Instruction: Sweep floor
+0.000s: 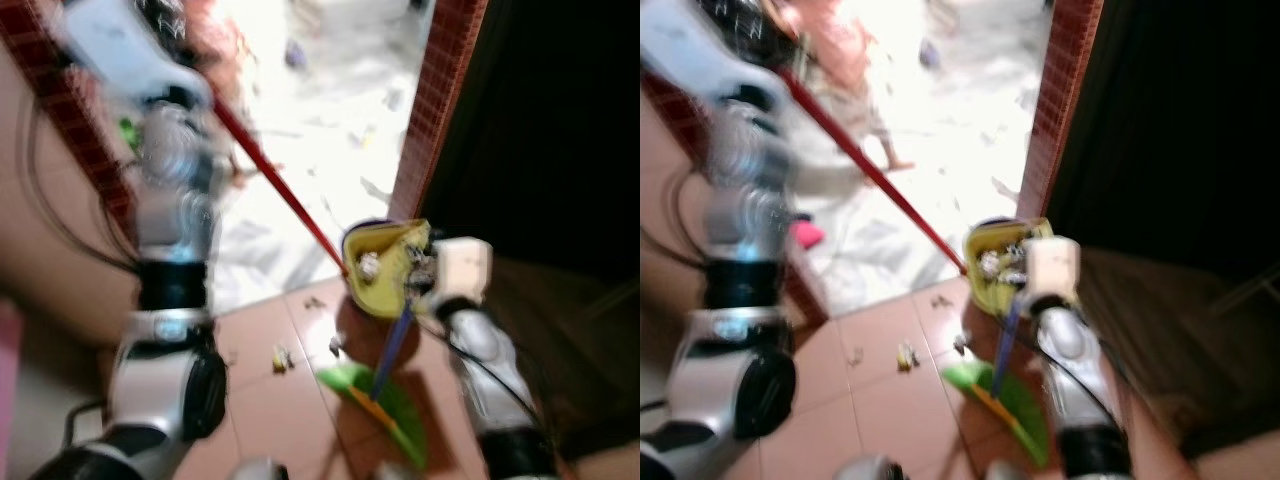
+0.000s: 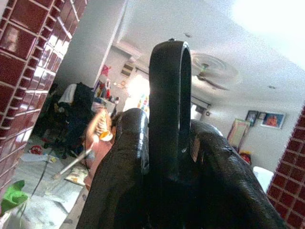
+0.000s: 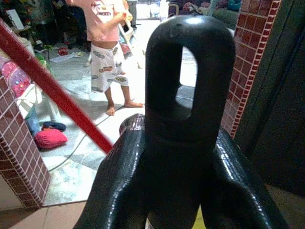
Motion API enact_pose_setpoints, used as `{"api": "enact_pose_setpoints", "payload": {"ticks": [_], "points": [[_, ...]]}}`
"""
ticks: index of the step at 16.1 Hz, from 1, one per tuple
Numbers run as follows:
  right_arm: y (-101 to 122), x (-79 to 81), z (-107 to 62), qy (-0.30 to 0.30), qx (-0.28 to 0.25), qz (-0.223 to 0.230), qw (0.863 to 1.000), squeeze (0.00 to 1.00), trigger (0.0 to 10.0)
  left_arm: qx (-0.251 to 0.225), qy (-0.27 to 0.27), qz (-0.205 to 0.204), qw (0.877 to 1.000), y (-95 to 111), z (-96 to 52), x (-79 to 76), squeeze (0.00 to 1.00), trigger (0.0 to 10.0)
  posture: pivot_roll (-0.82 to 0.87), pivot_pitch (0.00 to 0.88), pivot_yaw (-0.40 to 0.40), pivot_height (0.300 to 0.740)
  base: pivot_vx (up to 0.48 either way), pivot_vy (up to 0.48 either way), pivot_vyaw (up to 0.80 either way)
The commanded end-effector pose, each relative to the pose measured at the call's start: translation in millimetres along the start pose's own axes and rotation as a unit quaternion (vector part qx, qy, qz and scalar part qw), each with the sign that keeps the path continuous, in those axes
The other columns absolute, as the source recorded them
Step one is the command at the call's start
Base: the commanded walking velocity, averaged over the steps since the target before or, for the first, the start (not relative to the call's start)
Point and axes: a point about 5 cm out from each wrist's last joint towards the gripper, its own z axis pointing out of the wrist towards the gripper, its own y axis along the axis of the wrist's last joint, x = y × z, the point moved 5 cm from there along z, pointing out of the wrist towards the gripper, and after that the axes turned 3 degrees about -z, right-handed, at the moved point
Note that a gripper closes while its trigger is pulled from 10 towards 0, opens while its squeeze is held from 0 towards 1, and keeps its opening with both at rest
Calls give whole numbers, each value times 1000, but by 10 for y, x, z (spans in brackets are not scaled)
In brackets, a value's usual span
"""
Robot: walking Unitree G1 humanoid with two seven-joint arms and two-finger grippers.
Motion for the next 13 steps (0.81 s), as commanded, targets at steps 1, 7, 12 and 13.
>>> {"api": "enact_pose_setpoints", "payload": {"ticks": [1,7,12,13], "points": [[-106,-113,-40,-15,23,-6,1000,0,10000,-33,-29,-5,999,174,56,-223,0,10000,-176,0,92,740,375,0,-800],[-114,-75,-60,-9,21,-7,1000,0,10000,-27,-33,-3,999,125,100,-258,0,10000,-175,0,101,740,346,140,-68],[-115,-38,-54,0,20,-9,1000,0,10000,-36,-22,0,999,171,182,-241,0,10000,-174,0,102,740,356,322,0],[-122,-44,-58,0,21,-10,1000,0,10000,-38,-20,2,999,179,204,-220,0,10000,-176,0,102,740,356,319,0]]}}
